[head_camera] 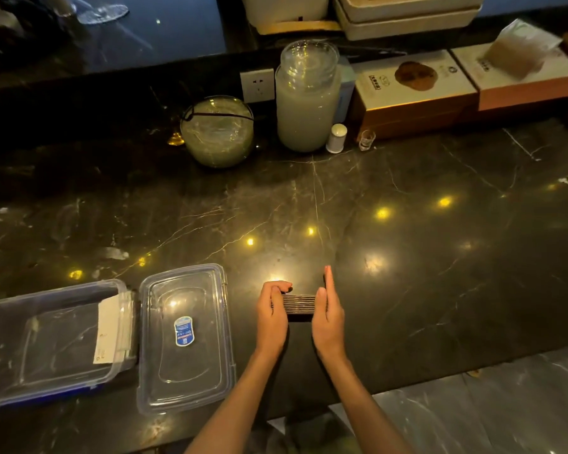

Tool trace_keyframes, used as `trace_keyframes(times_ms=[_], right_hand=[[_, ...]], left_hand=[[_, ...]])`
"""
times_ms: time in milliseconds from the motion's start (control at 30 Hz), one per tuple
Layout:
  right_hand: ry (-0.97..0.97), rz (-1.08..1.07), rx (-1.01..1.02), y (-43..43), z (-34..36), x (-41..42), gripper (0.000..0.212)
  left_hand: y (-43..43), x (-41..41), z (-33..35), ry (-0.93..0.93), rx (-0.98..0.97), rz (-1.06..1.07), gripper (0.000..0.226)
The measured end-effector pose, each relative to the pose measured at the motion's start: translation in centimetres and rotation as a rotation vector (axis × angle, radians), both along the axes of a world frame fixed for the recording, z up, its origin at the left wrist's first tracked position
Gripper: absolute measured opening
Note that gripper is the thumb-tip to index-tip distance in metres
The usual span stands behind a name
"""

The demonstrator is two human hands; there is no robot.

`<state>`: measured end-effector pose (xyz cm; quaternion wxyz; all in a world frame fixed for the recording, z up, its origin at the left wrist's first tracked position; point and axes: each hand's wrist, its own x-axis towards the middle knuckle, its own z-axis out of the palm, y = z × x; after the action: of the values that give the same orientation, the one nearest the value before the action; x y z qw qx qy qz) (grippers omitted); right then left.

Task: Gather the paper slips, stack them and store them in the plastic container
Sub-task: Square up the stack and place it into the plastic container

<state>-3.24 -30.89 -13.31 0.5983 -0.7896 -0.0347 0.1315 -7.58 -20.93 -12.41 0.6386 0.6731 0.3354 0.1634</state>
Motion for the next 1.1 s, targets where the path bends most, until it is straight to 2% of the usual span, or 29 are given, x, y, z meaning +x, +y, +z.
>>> trace_keyframes(times_ms=[167, 267, 367, 467, 600, 900, 1100], right_hand=[[0.005, -0.019, 0.071, 0.3, 0.3, 0.2, 0.037], [-0.059, -0.03, 0.059, 0.3, 0.3, 0.3, 0.033], [-0.067, -0.048, 0.044, 0.4, -0.1, 0.1, 0.027], [-0.088, -0.082, -0.007, 0.7, 0.0, 0.5, 0.035], [-0.158, -0.109, -0.054, 0.2, 0.1, 1.5, 0.031], [-0.162, -0.094, -0.067, -0.2, -0.1, 1.3, 0.03], [-0.121, -0.104, -0.052, -0.1, 0.1, 0.8, 0.032]], left_hand=[[0.4, -0.1, 0.1, 0.001, 0.05, -0.101, 0.028], [0.5, -0.2, 0.0, -0.007, 0.104, -0.091, 0.036], [0.1, 0.0, 0.2, -0.024, 0.077, -0.051, 0.03], [0.0, 0.6, 0.9, 0.005, 0.05, -0.032, 0.03], [0.0, 1.1, 1.2, -0.018, 0.069, -0.062, 0.028], [-0.3, 0.8, 0.9, -0.011, 0.083, -0.038, 0.033], [-0.5, 0.3, 0.8, 0.005, 0.022, -0.055, 0.031]])
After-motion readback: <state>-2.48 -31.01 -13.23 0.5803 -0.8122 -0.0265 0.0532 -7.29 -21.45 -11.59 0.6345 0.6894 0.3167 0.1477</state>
